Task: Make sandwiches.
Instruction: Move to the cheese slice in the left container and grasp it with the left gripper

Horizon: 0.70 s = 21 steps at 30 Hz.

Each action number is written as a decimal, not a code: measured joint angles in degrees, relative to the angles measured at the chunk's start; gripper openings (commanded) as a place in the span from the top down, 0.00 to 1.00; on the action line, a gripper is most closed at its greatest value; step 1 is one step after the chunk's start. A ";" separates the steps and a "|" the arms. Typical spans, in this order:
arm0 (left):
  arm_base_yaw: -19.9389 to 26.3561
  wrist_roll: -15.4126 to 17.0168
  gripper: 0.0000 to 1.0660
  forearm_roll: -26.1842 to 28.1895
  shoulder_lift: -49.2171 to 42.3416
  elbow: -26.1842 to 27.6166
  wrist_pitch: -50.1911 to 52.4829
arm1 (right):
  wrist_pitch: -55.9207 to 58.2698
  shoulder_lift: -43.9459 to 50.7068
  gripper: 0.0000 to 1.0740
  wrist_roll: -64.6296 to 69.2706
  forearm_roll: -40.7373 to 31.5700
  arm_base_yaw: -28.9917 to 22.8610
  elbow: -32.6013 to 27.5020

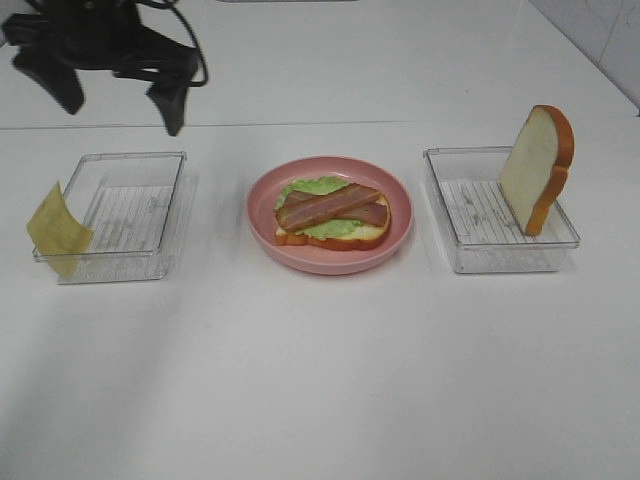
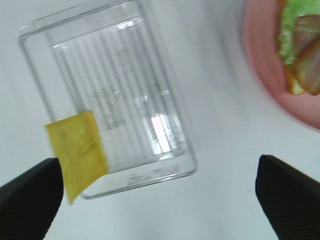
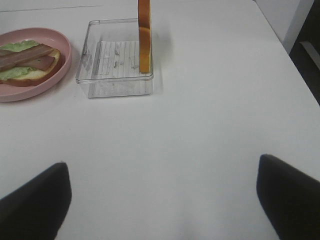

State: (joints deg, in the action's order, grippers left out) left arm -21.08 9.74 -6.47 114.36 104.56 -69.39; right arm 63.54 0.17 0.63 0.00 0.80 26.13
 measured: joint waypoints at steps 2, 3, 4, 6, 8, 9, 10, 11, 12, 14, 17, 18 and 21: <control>2.75 -0.80 0.06 -0.17 -1.15 -1.72 -0.11 | 0.00 0.00 0.13 0.00 0.00 0.00 0.00; 4.18 -1.20 0.06 -0.23 -1.43 -2.35 -0.11 | 0.00 0.00 0.13 0.00 0.34 0.00 0.00; 6.82 -1.66 0.06 -0.23 -1.60 -3.09 -0.29 | 0.00 0.00 0.13 0.00 0.00 0.00 0.00; 9.11 -1.78 0.06 -0.23 -1.55 -3.38 -0.29 | 0.00 0.00 0.13 0.00 0.00 0.00 0.00; 10.26 -1.95 0.06 -0.23 -1.32 -3.44 -0.29 | 0.00 0.00 0.13 0.00 0.00 0.00 0.00; 11.97 -2.98 0.06 -0.29 -0.92 -3.44 -0.29 | 0.00 0.00 0.13 0.00 0.00 0.00 0.00; 11.97 -2.98 0.06 -0.29 -0.92 -3.44 -0.29 | 0.00 0.00 0.13 0.00 0.00 0.00 0.00; 12.61 -3.55 0.06 -0.29 -0.52 -3.44 -0.29 | 0.00 0.00 0.13 0.00 0.00 0.00 0.00; 13.46 -4.58 0.07 -0.29 0.29 -3.44 -0.29 | 0.00 0.00 0.13 0.00 0.00 0.00 0.00; 13.58 -4.93 0.09 -0.29 1.26 -3.44 -0.29 | 0.00 0.00 0.13 0.00 0.00 0.00 0.00; 13.58 -4.98 0.12 0.29 3.27 -3.44 -0.29 | 0.00 0.00 0.13 0.00 0.00 0.00 0.00; 13.58 -4.98 0.12 0.29 3.27 -3.44 -0.29 | 0.00 0.00 0.13 0.00 0.00 0.00 0.00; 13.58 -4.93 0.13 0.69 6.02 -3.44 -0.29 | 0.00 0.00 0.13 0.00 0.00 0.00 0.00</control>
State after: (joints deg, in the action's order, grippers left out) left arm -7.51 4.81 -5.79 120.38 101.13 -69.67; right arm 63.54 0.17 0.63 0.00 0.80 26.13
